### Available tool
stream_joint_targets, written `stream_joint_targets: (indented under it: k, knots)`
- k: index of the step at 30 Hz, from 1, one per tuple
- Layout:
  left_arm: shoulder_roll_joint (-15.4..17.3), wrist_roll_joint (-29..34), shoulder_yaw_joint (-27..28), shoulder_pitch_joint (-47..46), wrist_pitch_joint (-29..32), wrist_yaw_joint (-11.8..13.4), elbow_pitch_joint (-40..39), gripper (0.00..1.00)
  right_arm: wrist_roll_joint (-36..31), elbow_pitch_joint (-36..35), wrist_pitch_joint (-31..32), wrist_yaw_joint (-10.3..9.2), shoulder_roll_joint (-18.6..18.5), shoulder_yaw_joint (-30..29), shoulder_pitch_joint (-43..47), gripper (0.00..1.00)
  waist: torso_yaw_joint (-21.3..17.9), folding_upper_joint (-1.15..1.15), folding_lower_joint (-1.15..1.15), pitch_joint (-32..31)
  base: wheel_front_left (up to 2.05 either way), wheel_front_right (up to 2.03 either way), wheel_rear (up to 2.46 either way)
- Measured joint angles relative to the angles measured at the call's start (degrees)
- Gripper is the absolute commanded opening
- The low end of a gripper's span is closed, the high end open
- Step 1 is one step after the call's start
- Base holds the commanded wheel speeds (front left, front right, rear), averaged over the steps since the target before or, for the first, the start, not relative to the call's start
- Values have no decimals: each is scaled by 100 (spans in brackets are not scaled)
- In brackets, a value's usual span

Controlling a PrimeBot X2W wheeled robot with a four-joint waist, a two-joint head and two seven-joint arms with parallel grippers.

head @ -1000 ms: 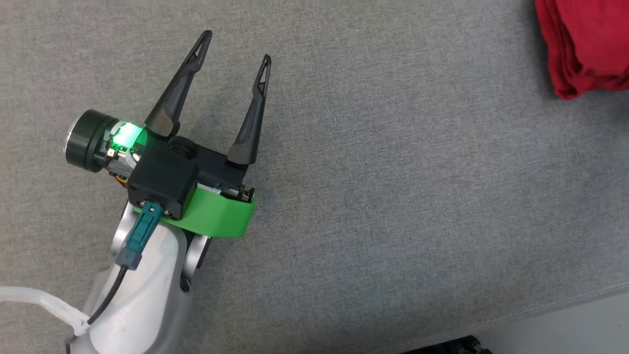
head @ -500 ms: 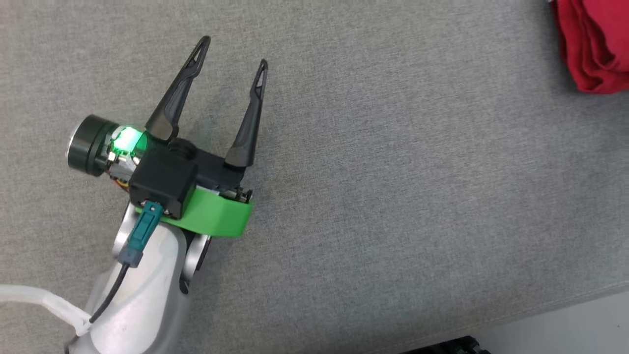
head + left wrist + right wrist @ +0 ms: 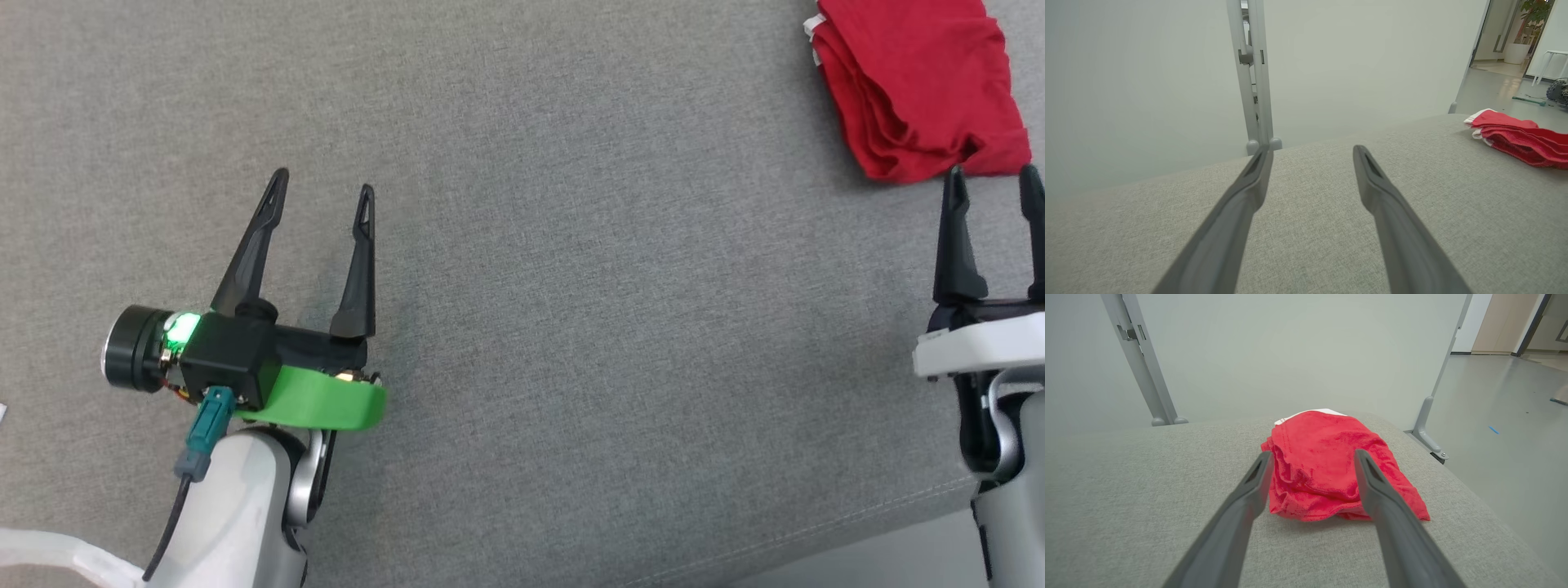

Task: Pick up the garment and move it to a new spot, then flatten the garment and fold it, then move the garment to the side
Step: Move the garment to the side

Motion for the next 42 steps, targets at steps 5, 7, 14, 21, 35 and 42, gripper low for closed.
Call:
stream_joint_targets:
  k: [5, 7, 14, 21, 35, 42]
  knots:
    - [-30, -153, 133, 299, -51, 158, 146, 100, -124, -598, 0, 0, 391, 177, 629, 100, 45, 0, 0, -373, 0, 0, 0]
    - [-42, -187, 166, 383, -86, 194, 216, 100, -142, -739, 0, 0, 468, 220, 808, 100, 110, 0, 0, -488, 0, 0, 0]
    - [-65, -334, 360, 732, -156, 341, 458, 100, -203, -961, 51, 0, 552, 339, 1239, 100, 580, 0, 0, -771, 0, 0, 0]
    - [-66, -472, 545, 1093, -205, 422, 616, 100, -296, -1252, 345, 0, 612, 509, 1535, 100, 1056, 0, 0, -1130, 0, 0, 0]
    - [12, -537, 568, 1812, -223, 357, 684, 100, -388, -1723, 805, -1, 700, 623, 2407, 100, 1320, 0, -1, -2064, 0, 0, 0]
    - [10, -545, 467, 2025, -222, 330, 788, 100, -430, -1872, 951, -1, 708, 576, 2699, 100, 1287, 0, -1, -2407, 0, 0, 0]
